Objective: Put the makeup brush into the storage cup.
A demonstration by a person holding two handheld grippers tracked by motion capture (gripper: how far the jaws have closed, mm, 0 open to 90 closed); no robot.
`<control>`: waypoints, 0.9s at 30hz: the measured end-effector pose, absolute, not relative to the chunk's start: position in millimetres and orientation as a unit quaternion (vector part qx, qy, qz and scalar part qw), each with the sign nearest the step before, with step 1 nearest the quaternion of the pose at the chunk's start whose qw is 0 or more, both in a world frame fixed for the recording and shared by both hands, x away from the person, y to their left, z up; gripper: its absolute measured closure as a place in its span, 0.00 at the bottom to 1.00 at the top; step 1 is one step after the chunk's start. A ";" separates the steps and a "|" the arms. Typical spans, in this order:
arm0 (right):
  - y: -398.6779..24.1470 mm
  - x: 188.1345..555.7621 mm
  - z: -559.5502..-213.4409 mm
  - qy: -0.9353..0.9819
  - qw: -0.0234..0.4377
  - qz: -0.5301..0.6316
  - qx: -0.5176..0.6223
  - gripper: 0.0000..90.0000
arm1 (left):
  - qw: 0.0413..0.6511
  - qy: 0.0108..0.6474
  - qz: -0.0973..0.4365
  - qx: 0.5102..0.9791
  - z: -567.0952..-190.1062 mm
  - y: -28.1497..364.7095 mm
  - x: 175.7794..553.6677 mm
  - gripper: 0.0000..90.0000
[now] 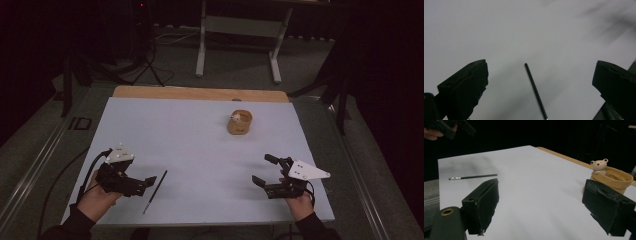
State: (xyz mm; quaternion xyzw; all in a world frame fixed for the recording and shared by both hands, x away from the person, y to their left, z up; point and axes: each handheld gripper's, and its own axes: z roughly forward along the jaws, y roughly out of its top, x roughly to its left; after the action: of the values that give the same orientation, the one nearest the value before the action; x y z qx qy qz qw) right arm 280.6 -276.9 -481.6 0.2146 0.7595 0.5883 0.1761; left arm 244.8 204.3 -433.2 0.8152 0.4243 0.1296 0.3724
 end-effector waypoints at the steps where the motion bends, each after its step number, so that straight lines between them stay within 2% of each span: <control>1: -276.9 280.6 -481.6 0.760 0.176 0.588 0.215 0.15 | 0.372 0.424 0.130 0.815 -433.2 204.3 244.8 0.00; 4: -276.5 281.0 -481.8 0.761 0.175 0.588 0.214 0.15 | 0.349 0.439 0.100 0.822 -436.6 195.7 245.4 0.00; 8: -276.1 281.2 -481.8 0.761 0.174 0.587 0.213 0.15 | 0.312 0.458 0.105 0.826 -438.5 184.5 245.8 0.00; 16: -275.1 281.3 -481.5 0.761 0.174 0.588 0.211 0.15 | 0.282 0.504 0.079 0.813 -438.6 180.8 250.6 0.03; 27: -274.0 282.0 -481.8 0.763 0.174 0.587 0.211 0.15 | 0.232 0.518 0.037 0.823 -455.5 177.5 255.3 0.09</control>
State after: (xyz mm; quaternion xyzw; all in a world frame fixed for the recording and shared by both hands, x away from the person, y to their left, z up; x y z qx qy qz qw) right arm 282.0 -274.0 -481.8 0.2106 0.7626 0.5866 0.1735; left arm 255.3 177.5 -455.5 0.8227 0.5175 0.0372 0.2321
